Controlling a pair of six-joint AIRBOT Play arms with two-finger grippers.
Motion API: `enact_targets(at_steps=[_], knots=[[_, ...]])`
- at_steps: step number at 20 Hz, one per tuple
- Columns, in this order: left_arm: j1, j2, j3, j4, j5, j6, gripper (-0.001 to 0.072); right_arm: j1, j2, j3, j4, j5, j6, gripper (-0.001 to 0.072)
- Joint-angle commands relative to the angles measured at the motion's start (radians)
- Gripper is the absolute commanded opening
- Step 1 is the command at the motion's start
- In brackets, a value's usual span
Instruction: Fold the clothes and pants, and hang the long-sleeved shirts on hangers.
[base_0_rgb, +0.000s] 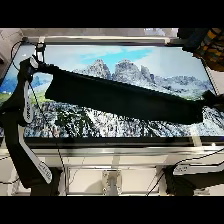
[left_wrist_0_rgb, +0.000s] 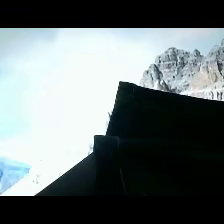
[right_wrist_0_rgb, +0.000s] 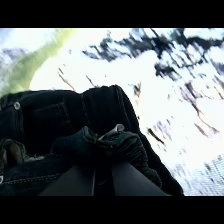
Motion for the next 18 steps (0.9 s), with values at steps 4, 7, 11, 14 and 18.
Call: enact_targets(at_steps=[4, 7, 11, 14, 18], knots=[[-0.005, -0.041, 0.001, -0.014, 0.042, -0.055, 0.031, 0.056, -0.028, 0.0, 0.009, -0.166, 0.124, 0.0318], [-0.005, -0.036, 0.002, -0.009, 0.004, -0.055, 0.031, 0.056, -0.027, 0.0, 0.008, -0.169, 0.123, 0.0477], [0.019, -0.018, 0.002, 0.06, -0.145, -0.099, 0.0434, 0.055, -0.008, 0.013, -0.054, -0.134, 0.099, 0.0478], [0.059, -0.012, 0.001, 0.087, -0.264, -0.124, 0.0442, 0.031, 0.025, 0.072, -0.15, -0.01, 0.087, 0.0479], [0.102, -0.016, -0.001, 0.03, -0.32, -0.14, 0.0544, -0.006, 0.072, 0.091, -0.153, 0.155, -0.01, 0.0479]])
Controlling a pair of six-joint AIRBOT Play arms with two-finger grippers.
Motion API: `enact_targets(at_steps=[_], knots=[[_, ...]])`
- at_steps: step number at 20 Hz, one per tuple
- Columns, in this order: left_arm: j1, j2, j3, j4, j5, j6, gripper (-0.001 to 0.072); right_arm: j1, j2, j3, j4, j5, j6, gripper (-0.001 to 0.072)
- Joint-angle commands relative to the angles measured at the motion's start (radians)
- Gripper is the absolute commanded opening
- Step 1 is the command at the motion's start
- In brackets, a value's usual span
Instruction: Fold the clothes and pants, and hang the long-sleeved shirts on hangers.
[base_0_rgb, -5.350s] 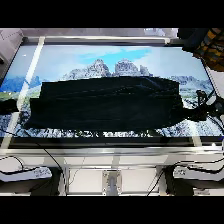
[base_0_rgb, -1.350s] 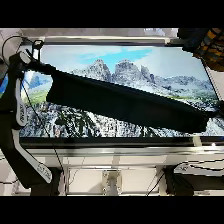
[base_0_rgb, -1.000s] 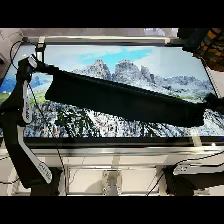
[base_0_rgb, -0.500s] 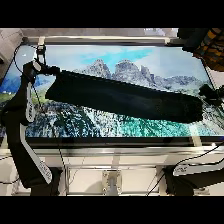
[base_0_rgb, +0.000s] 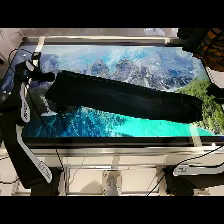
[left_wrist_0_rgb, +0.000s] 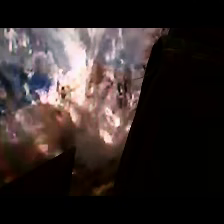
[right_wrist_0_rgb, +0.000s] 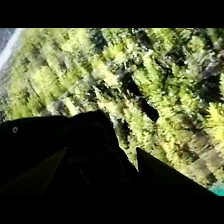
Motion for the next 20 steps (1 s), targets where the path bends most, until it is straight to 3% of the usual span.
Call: enact_targets(at_steps=[1, 4, 7, 14, 16, 18, 20], knots=[[0.038, 0.0, -0.001, -0.054, -0.066, -0.016, 0.0575, -0.024, 0.031, 0.017, -0.031, 0.167, -0.062, 0.0479], [0.053, -0.01, -0.001, -0.105, -0.082, -0.002, 0.0575, -0.021, 0.031, 0.016, -0.021, 0.229, -0.064, 0.0479], [0.057, -0.043, -0.001, -0.217, -0.139, 0.074, 0.0575, -0.015, 0.031, 0.016, -0.013, 0.261, -0.064, 0.0478], [0.057, -0.079, -0.001, -0.257, -0.18, 0.098, 0.0568, -0.015, 0.031, 0.016, 0.003, 0.283, -0.064, 0.0478], [0.057, -0.079, -0.001, -0.326, -0.186, 0.137, 0.043, -0.015, 0.031, 0.016, 0.006, 0.284, -0.063, 0.0477], [0.055, -0.079, -0.001, -0.374, -0.186, 0.142, 0.0342, -0.015, 0.031, 0.016, 0.011, 0.285, -0.063, 0.0477], [0.052, -0.079, -0.001, -0.395, -0.201, 0.142, 0.033, -0.015, 0.031, 0.016, 0.017, 0.286, -0.063, 0.0477]])
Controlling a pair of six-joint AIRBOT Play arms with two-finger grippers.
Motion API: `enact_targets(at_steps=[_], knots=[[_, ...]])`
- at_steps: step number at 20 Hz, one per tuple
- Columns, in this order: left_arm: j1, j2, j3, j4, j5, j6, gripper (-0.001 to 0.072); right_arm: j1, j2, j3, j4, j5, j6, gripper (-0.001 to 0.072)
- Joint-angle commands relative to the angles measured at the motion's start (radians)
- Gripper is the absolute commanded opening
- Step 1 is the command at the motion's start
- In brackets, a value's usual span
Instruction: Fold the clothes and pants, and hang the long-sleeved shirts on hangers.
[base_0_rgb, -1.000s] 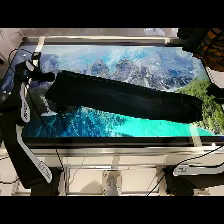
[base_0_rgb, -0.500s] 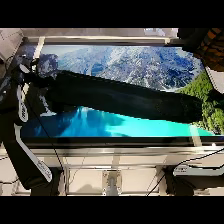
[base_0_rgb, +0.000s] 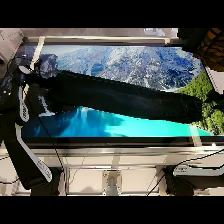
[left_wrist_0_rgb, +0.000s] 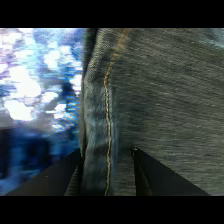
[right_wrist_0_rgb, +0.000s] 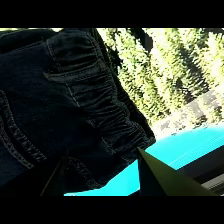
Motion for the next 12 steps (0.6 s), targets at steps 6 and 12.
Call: enact_targets(at_steps=[6, 12], knots=[[0.01, 0.014, 0.002, -0.026, -0.145, 0.004, 0.0038, 0.0, 0.0, 0.001, 0.053, 0.019, -0.001, 0.0477], [0.097, 0.182, 0.002, 0.281, -0.377, -0.046, 0.0037, 0.0, 0.001, 0.001, 0.058, 0.082, -0.002, 0.044]])
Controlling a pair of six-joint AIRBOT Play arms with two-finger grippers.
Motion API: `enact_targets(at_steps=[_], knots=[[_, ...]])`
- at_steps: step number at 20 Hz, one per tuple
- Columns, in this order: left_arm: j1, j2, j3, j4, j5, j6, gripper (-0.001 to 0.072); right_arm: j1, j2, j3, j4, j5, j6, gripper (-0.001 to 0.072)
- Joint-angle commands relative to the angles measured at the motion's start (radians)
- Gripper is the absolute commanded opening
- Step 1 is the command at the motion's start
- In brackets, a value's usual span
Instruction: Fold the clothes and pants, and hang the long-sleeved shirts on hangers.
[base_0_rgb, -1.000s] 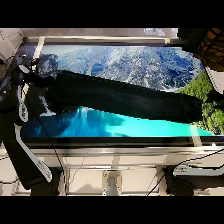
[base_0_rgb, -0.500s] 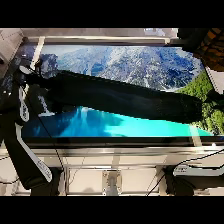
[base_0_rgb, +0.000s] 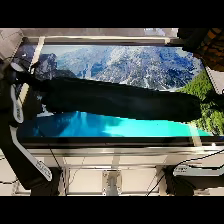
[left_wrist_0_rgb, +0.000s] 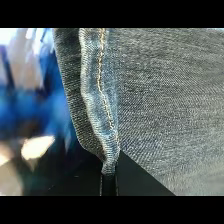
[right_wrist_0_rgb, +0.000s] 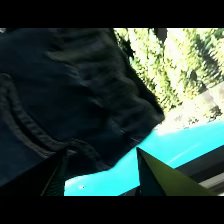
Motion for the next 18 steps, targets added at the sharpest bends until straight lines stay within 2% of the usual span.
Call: enact_targets(at_steps=[1, 4, 9, 12, 14, 18], knots=[[0.058, 0.11, 0.001, 0.22, -0.152, -0.06, 0.0037, 0.001, 0.0, 0.001, 0.012, 0.04, -0.001, 0.0434], [0.123, 0.227, 0.001, 0.34, -0.2, -0.164, 0.0037, 0.001, 0.0, 0.001, 0.046, 0.051, -0.026, 0.0433], [0.17, 0.426, 0.001, 0.33, -0.208, -0.213, 0.0037, 0.039, 0.0, 0.0, 0.077, 0.032, -0.069, 0.0433], [0.123, 0.499, 0.001, 0.133, -0.26, -0.245, 0.0037, 0.099, 0.0, 0.0, 0.077, -0.001, -0.086, 0.0433], [0.043, 0.515, 0.001, -0.022, -0.298, -0.265, 0.0037, 0.143, 0.0, 0.0, 0.077, -0.022, -0.099, 0.0433], [-0.174, 0.49, 0.001, -0.072, -0.293, -0.327, 0.0037, 0.218, 0.0, 0.0, 0.077, -0.036, -0.133, 0.0433]])
